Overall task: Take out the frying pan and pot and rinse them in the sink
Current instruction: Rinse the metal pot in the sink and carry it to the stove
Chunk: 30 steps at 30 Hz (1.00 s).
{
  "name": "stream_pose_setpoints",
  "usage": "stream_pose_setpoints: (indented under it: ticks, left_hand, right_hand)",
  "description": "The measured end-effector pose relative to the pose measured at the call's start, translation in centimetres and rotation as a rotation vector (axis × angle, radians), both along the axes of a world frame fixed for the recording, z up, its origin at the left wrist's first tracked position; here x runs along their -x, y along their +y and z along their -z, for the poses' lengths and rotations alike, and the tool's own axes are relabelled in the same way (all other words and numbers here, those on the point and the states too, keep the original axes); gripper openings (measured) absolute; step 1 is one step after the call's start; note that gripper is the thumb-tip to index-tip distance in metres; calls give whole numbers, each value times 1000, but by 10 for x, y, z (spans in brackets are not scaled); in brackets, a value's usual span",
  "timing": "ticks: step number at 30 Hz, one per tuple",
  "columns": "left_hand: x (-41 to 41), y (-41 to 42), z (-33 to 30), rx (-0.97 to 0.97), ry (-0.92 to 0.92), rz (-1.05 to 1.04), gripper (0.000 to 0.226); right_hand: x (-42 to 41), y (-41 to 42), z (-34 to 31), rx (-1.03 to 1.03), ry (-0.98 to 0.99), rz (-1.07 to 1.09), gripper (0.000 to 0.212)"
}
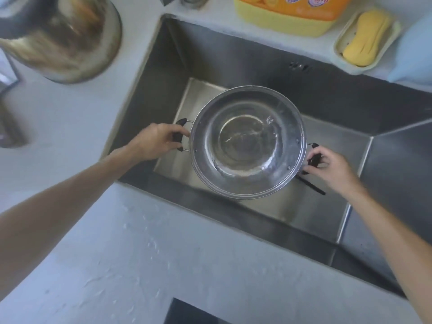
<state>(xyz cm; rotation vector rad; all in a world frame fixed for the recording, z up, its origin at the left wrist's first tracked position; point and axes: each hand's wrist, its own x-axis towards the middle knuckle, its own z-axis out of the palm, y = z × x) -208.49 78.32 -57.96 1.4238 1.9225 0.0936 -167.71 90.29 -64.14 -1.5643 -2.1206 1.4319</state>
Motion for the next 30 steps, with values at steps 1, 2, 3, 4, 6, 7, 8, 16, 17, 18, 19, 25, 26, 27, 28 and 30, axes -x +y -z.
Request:
stream_pose_setpoints:
  ticks: [1, 2, 3, 4, 6, 7, 8, 16, 17, 18, 19, 25, 26, 27, 28, 30]
  left_hand:
    - [-2, -5, -7, -62, 17, -9, 27]
    - [-5, -9, -15, -126, 48, -13, 25]
    - [-7, -12, -24, -199, 85, -10, 23]
    - [-10, -14, -32, -288, 127, 10, 21]
    - [-16, -18, -49, -482, 212, 80, 17]
    - [-18, -19, -56, -569, 245, 116, 15]
    - [-21, -20, -63, -641, 269, 139, 15]
    - [-43, -19, -134, -942, 287, 77, 10]
    - [-46, -20, -145, -966, 288, 101, 11]
    - [-49, -21, -156, -995, 287, 133, 13]
    - [-52, -22, -167, -1026, 286, 171, 15]
    - [-88, -17, -238, -1001, 254, 236, 22]
    - [-95, -15, -249, -952, 215, 223, 23]
    - [-101, -12, -259, -891, 164, 206, 21]
    - [-106, -7, -267, -820, 103, 192, 18]
    - [-119, 6, -281, -692, 0, 189, 20]
  right_hand:
    - [-3, -4, -12, -60, 21, 0, 40]
    - [-6, -8, -25, -131, 37, 2, 35]
    - [-10, -12, -39, -215, 43, 6, 29]
    - [-14, -15, -53, -309, 36, 5, 23]
    - [-25, -19, -77, -513, -6, -2, 14]
    - [-31, -21, -89, -615, -30, -9, 11]
    - [-38, -24, -100, -718, -45, -21, 9]
    - [-70, -44, -193, -1259, -125, -155, 15]
    - [-73, -47, -205, -1276, -114, -143, 21]
    - [-76, -48, -215, -1274, -93, -124, 26]
    - [-79, -50, -226, -1255, -67, -95, 30]
    - [-114, -63, -271, -844, -2, -9, 27]
    - [-121, -66, -277, -752, 11, 17, 31]
    - [-127, -70, -285, -680, 26, 57, 31]
    - [-133, -74, -291, -602, 44, 108, 33]
    - [-145, -89, -305, -404, 88, 225, 43]
